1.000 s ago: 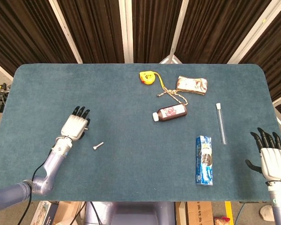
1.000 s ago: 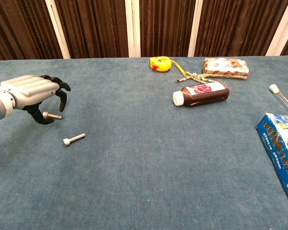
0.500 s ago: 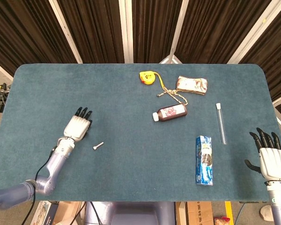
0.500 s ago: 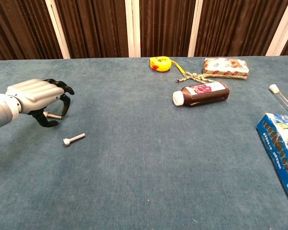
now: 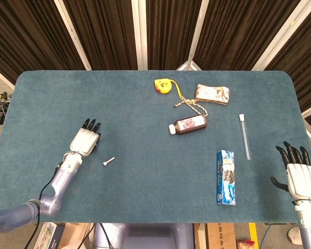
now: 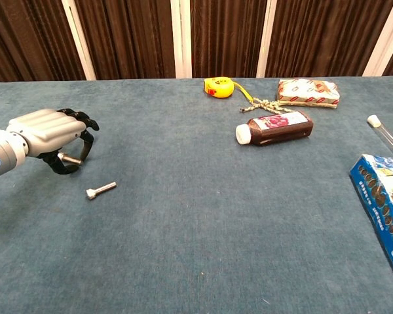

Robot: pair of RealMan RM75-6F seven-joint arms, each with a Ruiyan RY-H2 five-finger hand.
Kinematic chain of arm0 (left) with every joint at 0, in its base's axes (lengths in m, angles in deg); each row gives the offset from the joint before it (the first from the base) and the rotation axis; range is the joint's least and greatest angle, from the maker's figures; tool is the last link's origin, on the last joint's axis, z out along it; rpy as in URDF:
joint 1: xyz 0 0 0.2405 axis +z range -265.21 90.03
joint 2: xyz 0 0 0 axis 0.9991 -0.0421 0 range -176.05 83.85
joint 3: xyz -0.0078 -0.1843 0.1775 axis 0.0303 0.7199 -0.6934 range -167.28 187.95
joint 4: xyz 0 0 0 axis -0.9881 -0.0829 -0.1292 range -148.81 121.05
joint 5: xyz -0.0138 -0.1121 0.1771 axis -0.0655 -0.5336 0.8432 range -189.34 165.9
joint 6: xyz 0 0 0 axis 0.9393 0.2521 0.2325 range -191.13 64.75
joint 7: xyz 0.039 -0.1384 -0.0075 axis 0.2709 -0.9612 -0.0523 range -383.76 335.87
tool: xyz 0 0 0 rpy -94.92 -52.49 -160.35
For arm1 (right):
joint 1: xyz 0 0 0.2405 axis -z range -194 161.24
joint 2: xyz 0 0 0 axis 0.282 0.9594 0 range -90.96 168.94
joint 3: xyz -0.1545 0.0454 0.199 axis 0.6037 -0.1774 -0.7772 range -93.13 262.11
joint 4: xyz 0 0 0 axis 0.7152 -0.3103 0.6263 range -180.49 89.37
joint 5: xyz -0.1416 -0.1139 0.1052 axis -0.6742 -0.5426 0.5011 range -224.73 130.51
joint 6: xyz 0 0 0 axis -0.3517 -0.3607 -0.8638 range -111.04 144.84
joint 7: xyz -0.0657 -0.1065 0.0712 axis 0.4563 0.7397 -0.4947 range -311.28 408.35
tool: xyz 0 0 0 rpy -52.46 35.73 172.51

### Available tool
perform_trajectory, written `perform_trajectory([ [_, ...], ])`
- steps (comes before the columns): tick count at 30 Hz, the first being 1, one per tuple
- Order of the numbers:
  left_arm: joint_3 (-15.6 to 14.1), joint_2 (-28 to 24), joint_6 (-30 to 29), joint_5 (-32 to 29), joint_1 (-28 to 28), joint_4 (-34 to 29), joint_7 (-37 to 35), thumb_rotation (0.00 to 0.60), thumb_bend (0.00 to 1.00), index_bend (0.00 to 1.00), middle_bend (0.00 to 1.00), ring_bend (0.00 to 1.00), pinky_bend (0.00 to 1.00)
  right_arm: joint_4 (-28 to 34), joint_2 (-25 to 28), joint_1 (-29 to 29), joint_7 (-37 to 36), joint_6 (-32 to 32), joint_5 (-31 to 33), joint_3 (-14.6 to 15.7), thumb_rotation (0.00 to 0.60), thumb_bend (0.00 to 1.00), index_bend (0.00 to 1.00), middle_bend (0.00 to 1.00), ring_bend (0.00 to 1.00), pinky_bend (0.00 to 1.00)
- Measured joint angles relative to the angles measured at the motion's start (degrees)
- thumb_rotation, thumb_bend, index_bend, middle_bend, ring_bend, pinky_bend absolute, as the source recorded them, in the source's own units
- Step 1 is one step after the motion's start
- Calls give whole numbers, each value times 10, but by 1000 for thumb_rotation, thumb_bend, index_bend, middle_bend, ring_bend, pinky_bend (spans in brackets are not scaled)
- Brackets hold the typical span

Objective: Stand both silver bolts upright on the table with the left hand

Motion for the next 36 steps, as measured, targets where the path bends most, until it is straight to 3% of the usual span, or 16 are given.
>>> perform_trajectory([
  [12,0,7,-2,6,0,6,0,600,501,547,115,0,0,-1,-1,-1,-3,-3,1,0,600,172,162,84,121,0],
  [20,11,-11,-13,12,5,-26,-39,600,503,558,118,0,0,-1,0,-1,-5,-2,-1,1,600,172,162,84,121,0],
  [27,30,-50,-10,12,20,-76,-156,600,508,566,129,0,0,1,-2,-1,-7,-5,-2,2,600,172,162,84,121,0],
  [36,48,-76,38,10,37,-63,-344,600,510,566,129,0,0,-2,-7,-4,-1,-11,0,4,600,172,162,84,121,0],
])
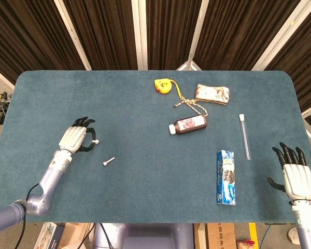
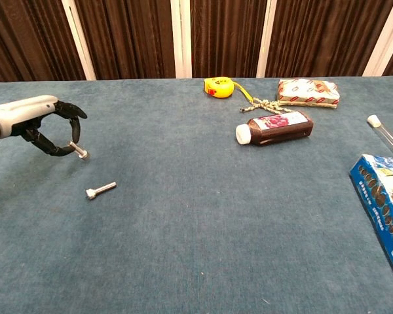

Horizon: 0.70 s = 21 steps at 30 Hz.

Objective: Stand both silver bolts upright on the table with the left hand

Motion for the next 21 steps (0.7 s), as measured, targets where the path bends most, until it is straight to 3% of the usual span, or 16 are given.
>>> perform_trajectory([
  [8,6,-4,7,15,-5,8,-19,600,510,571,126,0,0,-4,-5,-3,3,-6,1,1,600,172,162,84,121,0],
  [21,11,-10,3,-58,-17,-26,122,600,490,551,114,0,0,-7,-5,-3,-5,-4,-2,1,600,172,162,84,121,0],
])
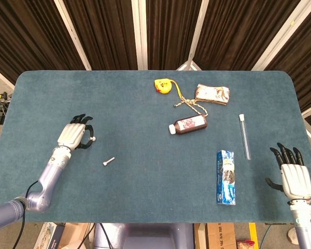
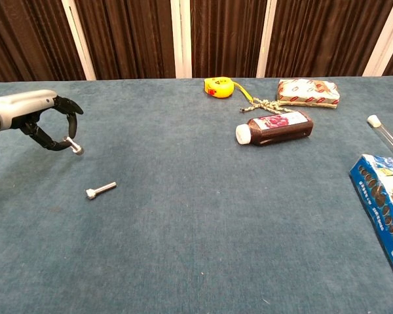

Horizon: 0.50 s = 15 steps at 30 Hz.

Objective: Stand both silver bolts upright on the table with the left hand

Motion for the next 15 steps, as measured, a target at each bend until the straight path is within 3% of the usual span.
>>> perform_trajectory([
  [9,5,9,-13,-88,-15,-20,109,600,482,492,101,0,0,-1,-1,0,2,0,2,-1,600,172,162,84,121,0],
  [15,7,15,-29,-110,-25,-33,141,600,467,362,49,0,0,-3,-3,0,4,1,2,-1,600,172,162,84,121,0],
])
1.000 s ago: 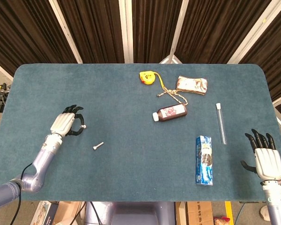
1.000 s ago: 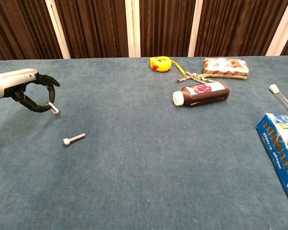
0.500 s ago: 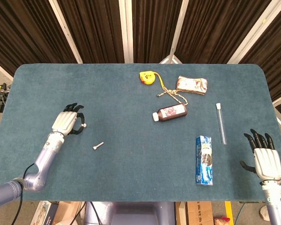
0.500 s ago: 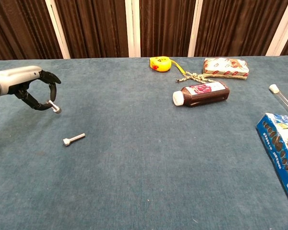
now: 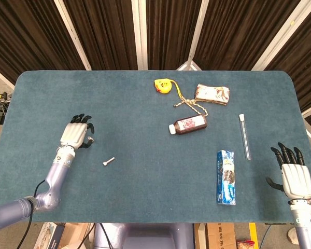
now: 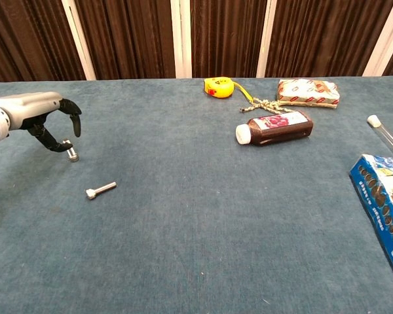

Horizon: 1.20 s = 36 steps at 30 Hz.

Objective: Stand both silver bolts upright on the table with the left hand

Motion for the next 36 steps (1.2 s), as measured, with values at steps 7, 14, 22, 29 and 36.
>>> perform_trajectory([
  [7,-4,-20,-4,14,-1,-44,1,600,441,299,22,0,0,-1,-2,0,4,1,0,0,600,172,162,84,121,0],
  [14,-3,-63,-54,26,2,-165,45,600,435,352,13,0,0,0,-3,-1,11,0,1,1,600,173,162,84,121,0],
  [22,-2,-64,-129,-81,-20,-238,217,600,422,403,28,0,0,4,-2,1,13,4,0,1,600,173,162,84,121,0],
  [29,2,-12,-187,-179,-49,-240,288,600,422,409,32,0,0,-1,-5,0,17,0,2,1,600,173,162,84,121,0],
  [36,0,23,-177,-196,-60,-221,274,600,422,424,44,0,0,-5,-9,-2,21,-3,3,2,600,172,162,84,121,0],
])
